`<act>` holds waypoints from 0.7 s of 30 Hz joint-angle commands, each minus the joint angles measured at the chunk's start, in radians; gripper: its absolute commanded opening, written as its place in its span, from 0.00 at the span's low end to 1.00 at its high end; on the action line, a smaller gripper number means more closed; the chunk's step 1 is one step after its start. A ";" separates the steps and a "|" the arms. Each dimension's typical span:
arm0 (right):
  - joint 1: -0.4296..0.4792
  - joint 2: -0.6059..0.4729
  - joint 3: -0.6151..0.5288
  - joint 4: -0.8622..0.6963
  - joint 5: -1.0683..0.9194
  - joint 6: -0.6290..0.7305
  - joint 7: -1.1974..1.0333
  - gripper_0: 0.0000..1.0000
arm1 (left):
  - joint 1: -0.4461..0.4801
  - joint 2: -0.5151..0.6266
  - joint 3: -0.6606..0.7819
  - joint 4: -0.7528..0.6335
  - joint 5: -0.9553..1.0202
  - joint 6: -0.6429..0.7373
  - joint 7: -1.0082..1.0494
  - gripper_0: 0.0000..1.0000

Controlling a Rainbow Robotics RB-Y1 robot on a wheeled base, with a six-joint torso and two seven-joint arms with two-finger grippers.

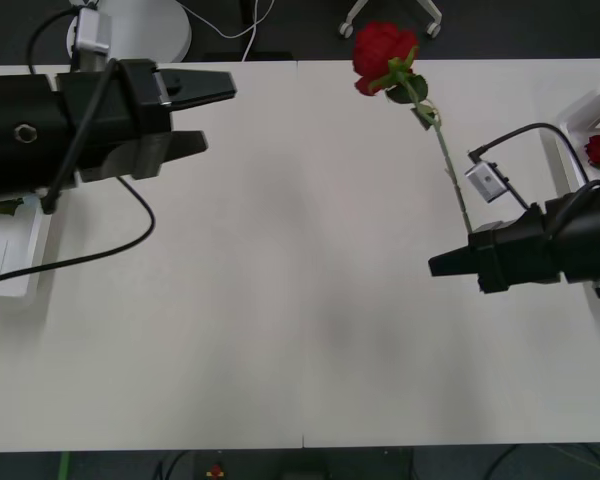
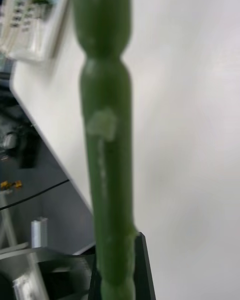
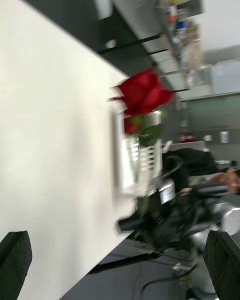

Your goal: Put the red flowers into the right box and the blue flowers into the left box

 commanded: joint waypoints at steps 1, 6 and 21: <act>-0.046 -0.106 -0.125 -0.017 0.178 -0.014 -0.050 0.00 | 0.014 0.047 0.092 -0.017 -0.034 0.165 -0.140 1.00; -0.066 -0.204 -0.185 0.096 0.376 -0.083 -0.043 0.00 | 0.015 0.047 0.051 0.052 -0.148 0.208 -0.300 1.00; -0.084 -0.345 -0.186 0.297 1.011 -0.169 -0.023 0.00 | 0.046 0.141 -0.215 0.316 -0.050 -0.066 -0.827 1.00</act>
